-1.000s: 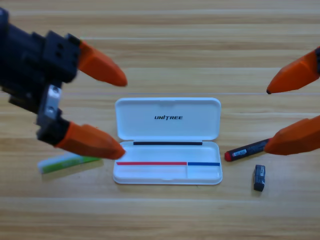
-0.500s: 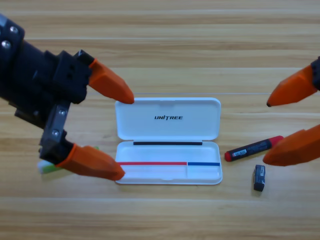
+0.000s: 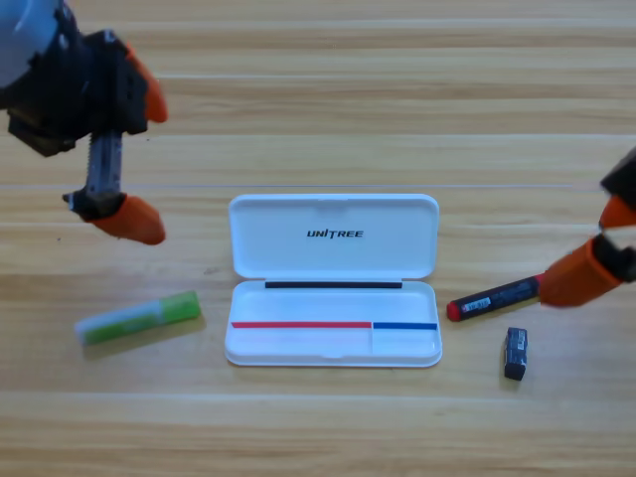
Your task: Clean up eraser and pencils
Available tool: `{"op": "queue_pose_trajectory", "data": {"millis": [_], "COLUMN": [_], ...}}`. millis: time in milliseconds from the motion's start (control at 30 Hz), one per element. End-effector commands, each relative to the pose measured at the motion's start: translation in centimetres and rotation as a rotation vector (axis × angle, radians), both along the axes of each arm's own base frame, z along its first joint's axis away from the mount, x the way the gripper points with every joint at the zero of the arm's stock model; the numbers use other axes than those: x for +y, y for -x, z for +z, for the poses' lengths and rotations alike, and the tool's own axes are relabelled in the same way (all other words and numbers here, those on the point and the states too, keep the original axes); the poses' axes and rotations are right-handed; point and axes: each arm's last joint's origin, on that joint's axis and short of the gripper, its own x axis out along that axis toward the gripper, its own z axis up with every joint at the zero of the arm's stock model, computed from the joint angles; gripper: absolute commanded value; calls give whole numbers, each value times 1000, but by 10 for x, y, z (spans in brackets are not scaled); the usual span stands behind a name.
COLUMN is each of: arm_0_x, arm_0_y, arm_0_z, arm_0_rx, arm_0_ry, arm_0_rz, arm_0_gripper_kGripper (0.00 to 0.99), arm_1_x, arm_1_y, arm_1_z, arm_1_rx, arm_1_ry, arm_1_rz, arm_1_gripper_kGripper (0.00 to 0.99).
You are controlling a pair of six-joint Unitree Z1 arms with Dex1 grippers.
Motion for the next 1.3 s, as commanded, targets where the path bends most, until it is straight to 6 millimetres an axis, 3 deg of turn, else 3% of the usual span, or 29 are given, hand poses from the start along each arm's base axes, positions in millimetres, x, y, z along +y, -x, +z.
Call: {"op": "queue_pose_trajectory", "data": {"millis": [33, 333, 533, 700, 1033, 1200, 1300], "arm_0_x": [12, 32, 34, 29, 21, 24, 28], "arm_0_y": [-52, -82, -86, -90, -101, -105, -108], "arm_0_z": [-52, -109, -155, -184, -191, -188, -189], "arm_0_rx": [120, 224, 317, 390, 419, 406, 404], "arm_0_ry": [-150, -230, -263, -272, -245, -235, -234], "arm_0_rz": [152, 261, 268, 253, 240, 243, 247], "arm_0_gripper_kGripper": [983, 985, 988, 989, 990, 990, 990], "arm_1_x": [12, 27, 36, 40, 46, 46, 45], "arm_1_y": [-29, -65, -81, -89, -96, -96, -94], "arm_1_z": [-52, -114, -144, -157, -172, -179, -180], "arm_1_rx": [202, 378, 400, 413, 434, 452, 476], "arm_1_ry": [91, 142, 145, 142, 164, 181, 192], "arm_1_rz": [-223, -667, -747, -798, -831, -830, -825], "arm_1_gripper_kGripper": [990, 986, 977, 974, 868, 707, 499]}}
